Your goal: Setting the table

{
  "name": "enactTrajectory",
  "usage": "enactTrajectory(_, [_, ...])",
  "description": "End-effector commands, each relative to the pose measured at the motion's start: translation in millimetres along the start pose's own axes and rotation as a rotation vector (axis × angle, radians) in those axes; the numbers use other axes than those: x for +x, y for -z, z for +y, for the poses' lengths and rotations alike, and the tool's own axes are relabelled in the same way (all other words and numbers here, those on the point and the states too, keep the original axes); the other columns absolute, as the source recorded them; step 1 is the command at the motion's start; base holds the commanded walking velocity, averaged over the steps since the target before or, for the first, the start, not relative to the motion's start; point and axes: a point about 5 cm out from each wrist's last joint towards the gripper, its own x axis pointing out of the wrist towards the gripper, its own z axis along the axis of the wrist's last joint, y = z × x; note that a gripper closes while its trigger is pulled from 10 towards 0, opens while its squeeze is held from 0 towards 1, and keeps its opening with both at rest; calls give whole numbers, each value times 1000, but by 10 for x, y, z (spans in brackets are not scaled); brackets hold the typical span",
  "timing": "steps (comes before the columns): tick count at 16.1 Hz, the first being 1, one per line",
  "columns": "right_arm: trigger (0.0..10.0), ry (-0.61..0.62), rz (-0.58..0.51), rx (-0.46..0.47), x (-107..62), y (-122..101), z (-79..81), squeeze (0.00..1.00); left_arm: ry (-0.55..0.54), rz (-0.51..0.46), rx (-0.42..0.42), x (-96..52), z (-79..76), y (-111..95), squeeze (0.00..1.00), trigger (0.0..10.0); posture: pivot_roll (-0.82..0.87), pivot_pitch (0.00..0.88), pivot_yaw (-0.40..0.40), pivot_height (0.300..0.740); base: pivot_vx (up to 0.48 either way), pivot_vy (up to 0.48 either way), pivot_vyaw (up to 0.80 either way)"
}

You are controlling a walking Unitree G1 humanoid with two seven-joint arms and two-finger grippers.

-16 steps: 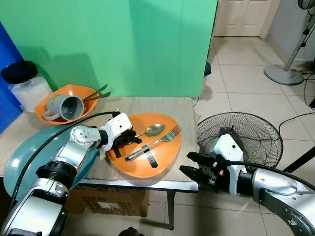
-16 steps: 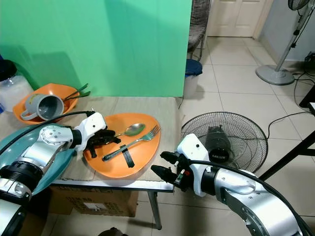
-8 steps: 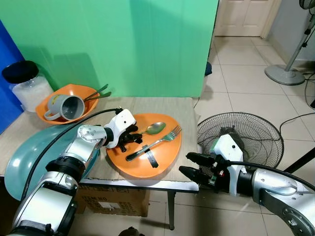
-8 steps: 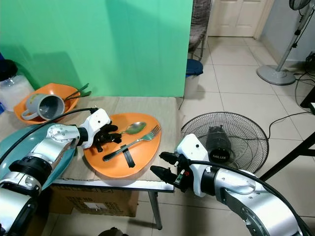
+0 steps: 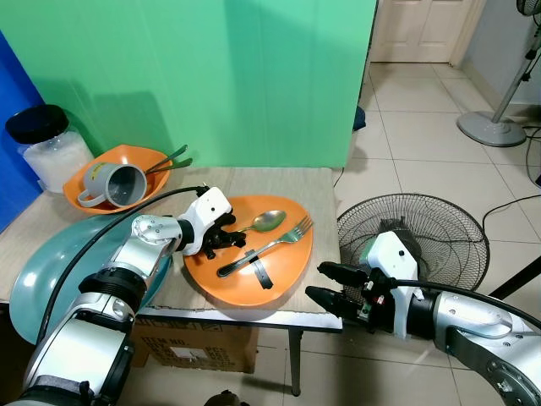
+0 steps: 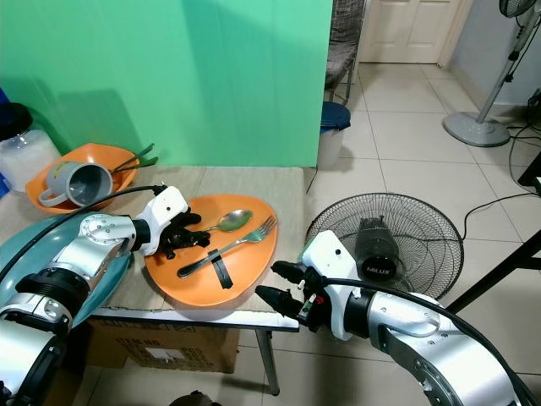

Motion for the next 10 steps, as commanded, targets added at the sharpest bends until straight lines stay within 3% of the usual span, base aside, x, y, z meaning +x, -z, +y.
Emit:
enactTrajectory(1, [10000, -6, -6, -4, -20, -24, 12, 0, 36, 57, 10, -6, -21, 76, 0, 10000, 39, 0, 94, 740, 0, 0, 0])
enactTrajectory(3, [10000, -8, -6, -4, -21, -25, 16, 0, 62, 96, 32, -14, -32, 115, 0, 10000, 38, 0, 97, 740, 0, 0, 0])
enactTrajectory(5, [10000, -17, -3, -5, -22, -23, 19, 0, 45, 105, 27, -19, 6, 97, 0, 2471, 39, 0, 96, 740, 0, 0, 0])
enactTrajectory(6, [10000, -18, -2, -6, -21, -21, 18, 0, 36, 101, 17, -26, 27, 84, 0, 0, 39, 0, 95, 740, 0, 0, 0])
enactTrajectory(10, [10000, -19, -3, -9, -16, -23, 13, 0, 34, 62, -6, -25, 47, 29, 0, 0, 40, 0, 95, 740, 0, 0, 0])
